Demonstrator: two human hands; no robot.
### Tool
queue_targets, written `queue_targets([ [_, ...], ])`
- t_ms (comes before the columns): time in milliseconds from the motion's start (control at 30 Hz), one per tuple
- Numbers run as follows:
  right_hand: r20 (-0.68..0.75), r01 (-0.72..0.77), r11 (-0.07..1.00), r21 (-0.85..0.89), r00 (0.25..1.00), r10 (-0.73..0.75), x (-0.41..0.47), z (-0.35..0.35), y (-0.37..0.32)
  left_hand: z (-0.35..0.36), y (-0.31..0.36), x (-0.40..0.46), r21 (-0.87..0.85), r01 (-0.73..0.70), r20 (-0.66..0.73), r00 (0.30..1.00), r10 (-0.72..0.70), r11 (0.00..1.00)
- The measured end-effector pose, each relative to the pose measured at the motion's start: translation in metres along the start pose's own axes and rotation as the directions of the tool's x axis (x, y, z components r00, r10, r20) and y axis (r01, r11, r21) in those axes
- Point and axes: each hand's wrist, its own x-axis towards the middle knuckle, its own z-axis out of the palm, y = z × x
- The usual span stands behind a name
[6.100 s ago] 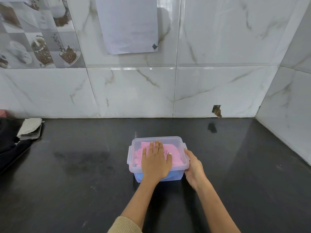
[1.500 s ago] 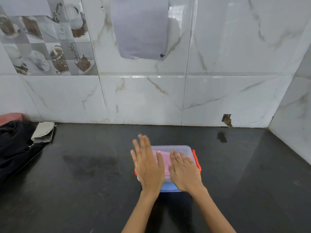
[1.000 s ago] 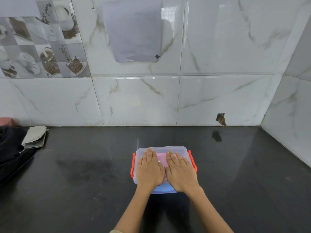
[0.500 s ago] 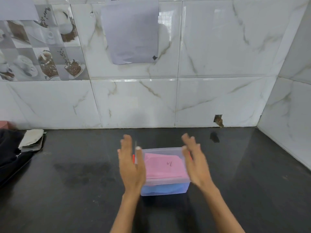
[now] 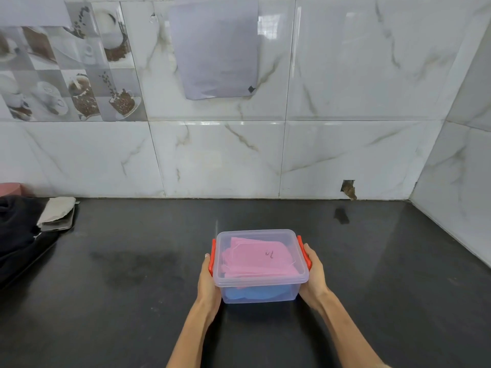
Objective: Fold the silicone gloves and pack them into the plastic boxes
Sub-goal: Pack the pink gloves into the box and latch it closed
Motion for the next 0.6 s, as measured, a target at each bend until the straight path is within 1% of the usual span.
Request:
queue_targets([
  [167, 0.030, 0.009, 1.000, 0.022, 1.000, -0.009, 0.002, 0.000, 0.002, 0.003, 0.001, -0.002, -0.027, 0.000, -0.027, 1.000, 0.000, 1.000],
  [267, 0.022, 0.028, 0.999, 0.028, 0.999, -0.028, -0.001, -0.007, 0.000, 0.006, -0.001, 0.001, -0.026, -0.002, -0.022, 1.000, 0.001, 1.000],
  [367, -0.018, 0.062, 0.998, 0.032, 0.998, -0.061, -0.011, -0.021, -0.006, 0.017, -0.006, 0.005, -0.021, 0.023, 0.000, 1.000, -0.023, 1.000],
  [433, -0.068, 0.092, 0.995, 0.025, 0.994, -0.090, -0.019, -0.034, -0.011, 0.030, -0.012, 0.009, -0.018, 0.077, 0.049, 0.996, -0.076, 0.997],
  [500, -0.114, 0.127, 0.992, -0.013, 0.985, -0.128, -0.028, -0.050, -0.018, 0.047, -0.019, 0.011, 0.007, 0.130, 0.095, 0.987, -0.130, 0.992],
  [600, -0.170, 0.177, 0.974, -0.139, 0.965, -0.200, -0.049, -0.075, -0.029, 0.072, -0.033, 0.015, 0.056, 0.187, 0.119, 0.974, -0.192, 0.981],
])
